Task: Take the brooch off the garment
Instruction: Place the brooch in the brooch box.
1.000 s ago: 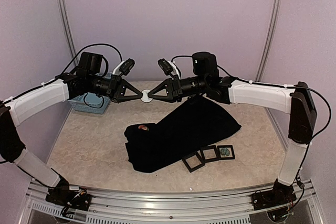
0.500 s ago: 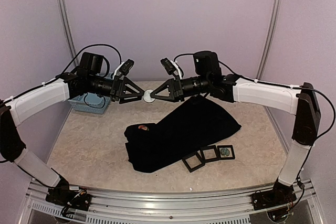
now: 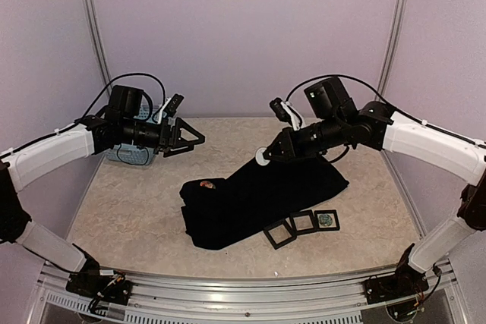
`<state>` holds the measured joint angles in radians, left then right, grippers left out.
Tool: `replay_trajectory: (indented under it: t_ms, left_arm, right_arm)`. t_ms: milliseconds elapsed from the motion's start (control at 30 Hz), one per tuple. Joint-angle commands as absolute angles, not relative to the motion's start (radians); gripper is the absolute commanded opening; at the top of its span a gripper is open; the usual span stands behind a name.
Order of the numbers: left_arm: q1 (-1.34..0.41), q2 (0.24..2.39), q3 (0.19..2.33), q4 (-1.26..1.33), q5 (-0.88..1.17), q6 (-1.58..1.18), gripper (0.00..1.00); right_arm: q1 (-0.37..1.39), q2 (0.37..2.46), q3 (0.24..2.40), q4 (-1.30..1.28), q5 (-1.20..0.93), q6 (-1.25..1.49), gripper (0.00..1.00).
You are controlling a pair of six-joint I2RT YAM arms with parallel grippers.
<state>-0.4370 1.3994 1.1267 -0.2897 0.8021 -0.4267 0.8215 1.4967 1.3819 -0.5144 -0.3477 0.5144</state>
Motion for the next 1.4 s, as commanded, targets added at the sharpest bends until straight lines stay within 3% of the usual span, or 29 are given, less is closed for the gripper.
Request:
replay_trajectory:
  t_ms: [0, 333, 633, 1367]
  left_arm:
    - [-0.438, 1.368, 1.082, -0.324, 0.702, -0.447, 0.93]
    - [-0.439, 1.307, 1.059, -0.335, 0.560, -0.453, 0.94]
    - [-0.434, 1.294, 1.053, -0.350, 0.529, -0.460, 0.94]
    - [-0.419, 1.292, 1.049, -0.367, 0.521, -0.462, 0.95]
  right_arm:
    - [0.875, 1.495, 1.316, -0.859, 0.001, 0.537, 0.00]
    - [0.899, 1.591, 1.242, -0.977, 0.213, 0.643, 0.00]
    - [0.928, 1.775, 1.319, -1.043, 0.342, 0.663, 0.00]
    - [0.947, 1.901, 1.345, -1.073, 0.354, 0.662, 0.00]
